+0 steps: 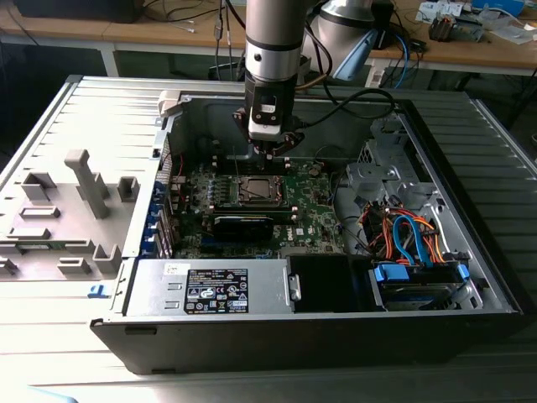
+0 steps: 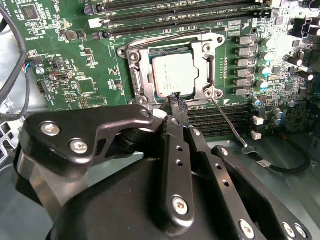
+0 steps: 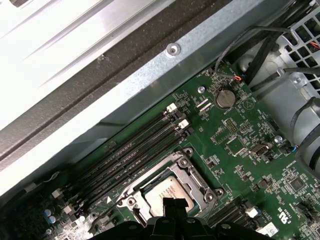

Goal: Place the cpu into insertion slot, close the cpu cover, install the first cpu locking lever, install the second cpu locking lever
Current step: 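Install the first cpu locking lever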

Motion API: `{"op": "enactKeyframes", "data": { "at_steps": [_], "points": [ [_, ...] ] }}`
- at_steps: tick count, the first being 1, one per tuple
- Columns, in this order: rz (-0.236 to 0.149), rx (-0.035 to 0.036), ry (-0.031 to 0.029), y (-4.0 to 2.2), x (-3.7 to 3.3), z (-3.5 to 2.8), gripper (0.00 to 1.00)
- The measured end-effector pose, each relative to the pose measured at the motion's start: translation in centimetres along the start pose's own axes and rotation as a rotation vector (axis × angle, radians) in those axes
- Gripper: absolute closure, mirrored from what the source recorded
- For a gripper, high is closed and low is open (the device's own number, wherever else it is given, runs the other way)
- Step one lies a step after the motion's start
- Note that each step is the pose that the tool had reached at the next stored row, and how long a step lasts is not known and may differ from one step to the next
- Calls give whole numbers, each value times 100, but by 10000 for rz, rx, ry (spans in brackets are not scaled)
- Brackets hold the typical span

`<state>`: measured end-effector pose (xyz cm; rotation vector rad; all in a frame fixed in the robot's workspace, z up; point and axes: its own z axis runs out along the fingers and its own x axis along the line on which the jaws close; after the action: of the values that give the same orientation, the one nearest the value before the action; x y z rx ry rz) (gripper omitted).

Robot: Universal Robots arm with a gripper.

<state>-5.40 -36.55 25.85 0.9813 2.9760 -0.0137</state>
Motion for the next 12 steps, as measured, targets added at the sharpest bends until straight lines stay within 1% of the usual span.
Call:
{"op": "enactKeyframes", "data": {
  "at_steps": [12],
  "points": [
    [-64, -1, -1, 0, 0, 0, 89]
  ]
}}
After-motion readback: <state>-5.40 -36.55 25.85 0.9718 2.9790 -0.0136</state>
